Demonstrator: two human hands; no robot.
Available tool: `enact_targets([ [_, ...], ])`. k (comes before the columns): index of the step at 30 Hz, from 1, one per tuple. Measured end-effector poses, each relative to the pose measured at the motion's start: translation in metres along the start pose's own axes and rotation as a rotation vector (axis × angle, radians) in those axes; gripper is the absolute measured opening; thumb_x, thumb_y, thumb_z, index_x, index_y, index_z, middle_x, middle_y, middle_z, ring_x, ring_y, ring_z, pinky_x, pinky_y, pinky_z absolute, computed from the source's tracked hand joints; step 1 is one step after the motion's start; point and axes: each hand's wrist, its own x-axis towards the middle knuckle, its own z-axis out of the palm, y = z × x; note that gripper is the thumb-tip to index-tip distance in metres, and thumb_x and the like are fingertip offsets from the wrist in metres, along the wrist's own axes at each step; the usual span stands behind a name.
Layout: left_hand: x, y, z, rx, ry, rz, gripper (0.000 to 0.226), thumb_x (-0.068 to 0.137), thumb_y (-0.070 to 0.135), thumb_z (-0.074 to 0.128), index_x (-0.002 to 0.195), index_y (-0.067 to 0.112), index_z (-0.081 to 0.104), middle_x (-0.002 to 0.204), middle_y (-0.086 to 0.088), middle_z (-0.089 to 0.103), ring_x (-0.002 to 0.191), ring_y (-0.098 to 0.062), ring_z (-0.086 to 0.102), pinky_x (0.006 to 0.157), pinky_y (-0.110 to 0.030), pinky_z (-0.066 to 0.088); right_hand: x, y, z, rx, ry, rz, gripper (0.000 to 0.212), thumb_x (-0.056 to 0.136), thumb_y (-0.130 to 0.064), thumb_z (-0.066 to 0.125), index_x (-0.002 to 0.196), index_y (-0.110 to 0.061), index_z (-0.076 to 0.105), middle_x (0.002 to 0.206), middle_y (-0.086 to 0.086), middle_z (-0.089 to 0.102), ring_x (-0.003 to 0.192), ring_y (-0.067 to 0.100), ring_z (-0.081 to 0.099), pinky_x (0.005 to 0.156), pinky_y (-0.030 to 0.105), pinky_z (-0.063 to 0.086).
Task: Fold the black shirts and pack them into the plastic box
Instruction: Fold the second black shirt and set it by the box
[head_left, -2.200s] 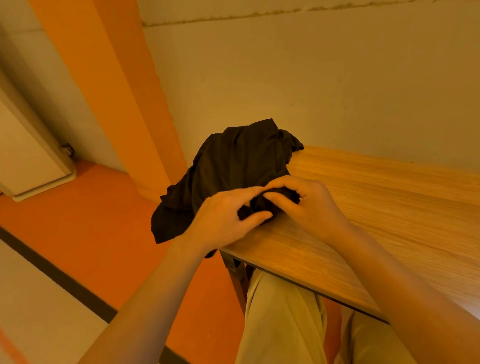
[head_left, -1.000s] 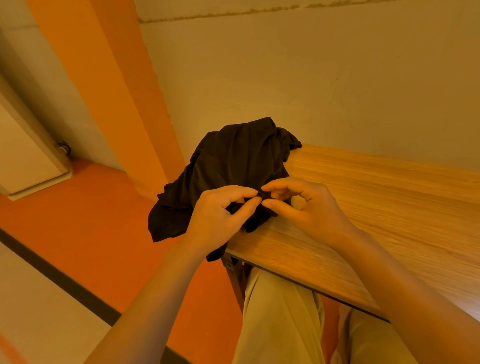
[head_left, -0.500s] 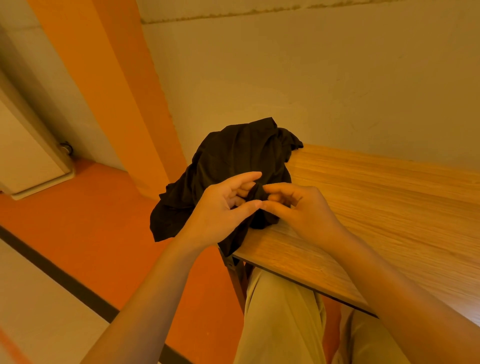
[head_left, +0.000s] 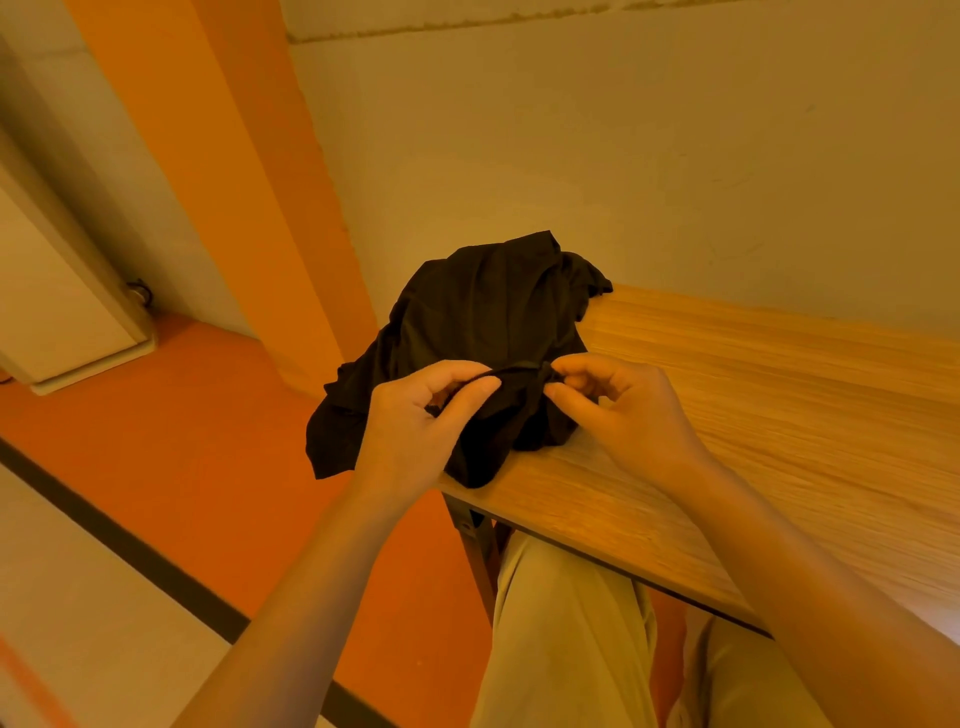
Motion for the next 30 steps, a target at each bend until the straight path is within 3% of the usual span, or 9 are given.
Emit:
enact_targets([
  [2,0.000,-0.001,-0.002,0.010,-0.034,0.008,0.012,0.085,0.017,0.069,0.094,0.024,0.071,0.087,0.015,0.069,0.081,0.002,0.064,0.069,-0.009,0.047,0.001,0.001,-0.002,-0.001,0.032,0.000,0.021,0.086,-0.015,0.067,0.105,-0.025,0.065,0.078,-0.009,0.065,0.078,0.002,0.062,0.076,0.012,0.049],
  [6,-0.002,-0.021,-0.007,0.310,-0.085,0.138,0.008,0.085,0.013,0.071,0.092,0.017,0.072,0.079,0.009,0.059,0.068,-0.011,0.054,0.063,-0.023,0.045,0.004,0.004,-0.008,0.019,0.107,0.021,0.023,0.087,-0.015,0.066,0.110,-0.019,0.067,0.079,-0.008,0.065,0.076,-0.001,0.061,0.075,0.011,0.049],
  [11,-0.008,-0.037,-0.016,0.558,0.080,-0.149,0.007,0.082,0.013,0.068,0.086,0.019,0.069,0.088,0.007,0.062,0.072,-0.013,0.055,0.067,-0.040,0.052,0.006,0.008,-0.017,-0.022,0.171,0.014,0.023,0.088,-0.015,0.065,0.111,-0.014,0.068,0.082,-0.010,0.065,0.075,-0.005,0.060,0.072,0.008,0.047],
  [16,-0.009,-0.032,-0.028,0.252,0.061,-0.377,0.006,0.089,0.018,0.066,0.088,0.023,0.070,0.069,0.003,0.070,0.059,-0.015,0.063,0.059,-0.033,0.050,0.007,0.014,-0.017,-0.074,0.187,0.040,0.025,0.089,-0.018,0.065,0.113,-0.014,0.068,0.084,-0.009,0.066,0.078,-0.001,0.060,0.070,0.008,0.048],
  [21,-0.008,-0.013,-0.034,-0.132,0.025,-0.394,0.016,0.085,0.013,0.070,0.099,0.019,0.071,0.069,-0.005,0.071,0.067,-0.016,0.068,0.072,-0.029,0.056,0.008,0.019,-0.018,-0.098,0.215,0.096,0.026,0.089,-0.019,0.064,0.115,-0.014,0.068,0.085,-0.004,0.066,0.079,0.003,0.061,0.068,0.008,0.048],
  [24,-0.008,-0.007,-0.035,-0.197,0.001,-0.354,0.014,0.084,0.009,0.069,0.095,0.017,0.074,0.074,-0.002,0.072,0.072,-0.015,0.070,0.073,-0.020,0.054,0.009,0.022,-0.022,-0.121,0.208,0.119,0.028,0.089,-0.021,0.064,0.116,-0.015,0.067,0.084,-0.007,0.066,0.079,0.003,0.061,0.068,0.008,0.048],
  [28,-0.010,-0.005,-0.040,-0.222,-0.136,-0.354,0.030,0.072,0.024,0.075,0.102,0.022,0.073,0.088,-0.004,0.074,0.091,-0.016,0.070,0.084,-0.027,0.053,0.008,0.024,-0.026,-0.117,0.178,0.129,0.030,0.089,-0.021,0.063,0.119,-0.015,0.066,0.090,-0.004,0.068,0.085,0.006,0.063,0.072,0.016,0.052],
  [30,-0.011,-0.005,-0.041,-0.202,-0.225,-0.360,0.041,0.069,0.019,0.078,0.109,0.024,0.071,0.092,-0.002,0.074,0.093,-0.014,0.070,0.085,-0.026,0.055,0.007,0.023,-0.027,-0.108,0.164,0.121,0.031,0.089,-0.020,0.063,0.119,-0.015,0.066,0.093,-0.002,0.069,0.087,0.008,0.064,0.077,0.023,0.054],
])
